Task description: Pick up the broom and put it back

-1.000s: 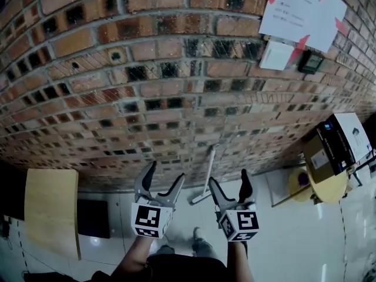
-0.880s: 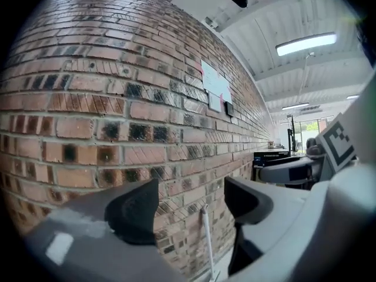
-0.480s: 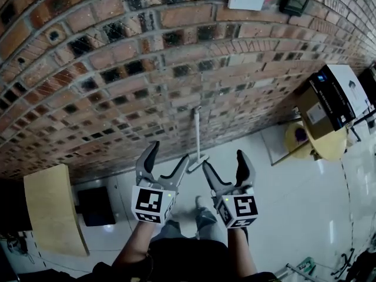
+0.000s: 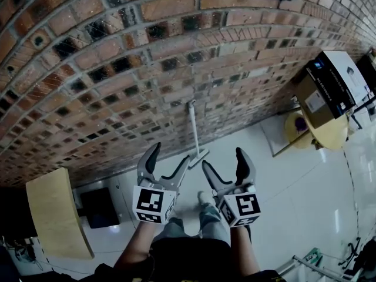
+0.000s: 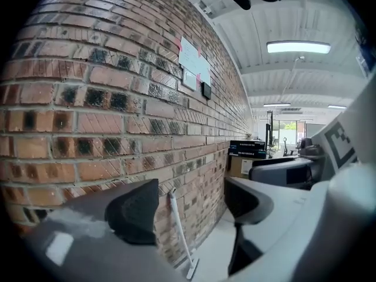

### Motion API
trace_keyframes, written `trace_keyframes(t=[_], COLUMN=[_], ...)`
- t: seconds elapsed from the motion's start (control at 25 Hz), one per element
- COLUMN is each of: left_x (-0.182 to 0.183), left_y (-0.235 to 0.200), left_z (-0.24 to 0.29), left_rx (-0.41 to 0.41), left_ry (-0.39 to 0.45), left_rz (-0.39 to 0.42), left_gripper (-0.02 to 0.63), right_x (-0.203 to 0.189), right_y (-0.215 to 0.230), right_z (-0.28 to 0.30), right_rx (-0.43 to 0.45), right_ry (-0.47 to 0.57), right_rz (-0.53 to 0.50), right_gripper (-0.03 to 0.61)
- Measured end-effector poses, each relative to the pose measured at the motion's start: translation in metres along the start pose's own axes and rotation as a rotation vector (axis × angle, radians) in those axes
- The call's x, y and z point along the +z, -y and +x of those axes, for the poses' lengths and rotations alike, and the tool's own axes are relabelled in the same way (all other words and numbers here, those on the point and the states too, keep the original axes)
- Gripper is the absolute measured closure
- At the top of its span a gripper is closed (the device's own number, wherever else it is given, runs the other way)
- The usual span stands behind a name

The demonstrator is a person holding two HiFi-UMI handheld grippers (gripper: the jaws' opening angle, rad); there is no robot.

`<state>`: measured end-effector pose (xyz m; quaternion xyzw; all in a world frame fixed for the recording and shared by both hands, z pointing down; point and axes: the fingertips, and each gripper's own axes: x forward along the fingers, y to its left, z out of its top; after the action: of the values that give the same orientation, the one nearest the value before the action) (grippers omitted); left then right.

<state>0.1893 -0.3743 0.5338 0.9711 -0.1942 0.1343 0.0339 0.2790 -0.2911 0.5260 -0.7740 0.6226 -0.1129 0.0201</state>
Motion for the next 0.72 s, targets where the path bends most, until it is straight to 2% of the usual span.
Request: trace_keyframes(t=[0.44, 0.72], left_x=[-0.001, -0.014], left_y=[0.013, 0.024], left_z=[0.028, 0.051], left_rx=[-0.044, -0.078], left_ry=[-0.002, -0.033], left_rz=[-0.014, -0.023], left_gripper=[0.261, 0.261], right_x=[-0.047, -0.135], right_y=[0.056, 0.091], right_z=[-0.05, -0.095], right_rx=[-0.108, -0.193], right_ry=[-0.09, -0.261], right_rz=[0.024, 0.021], right_gripper=[0.135, 0.135])
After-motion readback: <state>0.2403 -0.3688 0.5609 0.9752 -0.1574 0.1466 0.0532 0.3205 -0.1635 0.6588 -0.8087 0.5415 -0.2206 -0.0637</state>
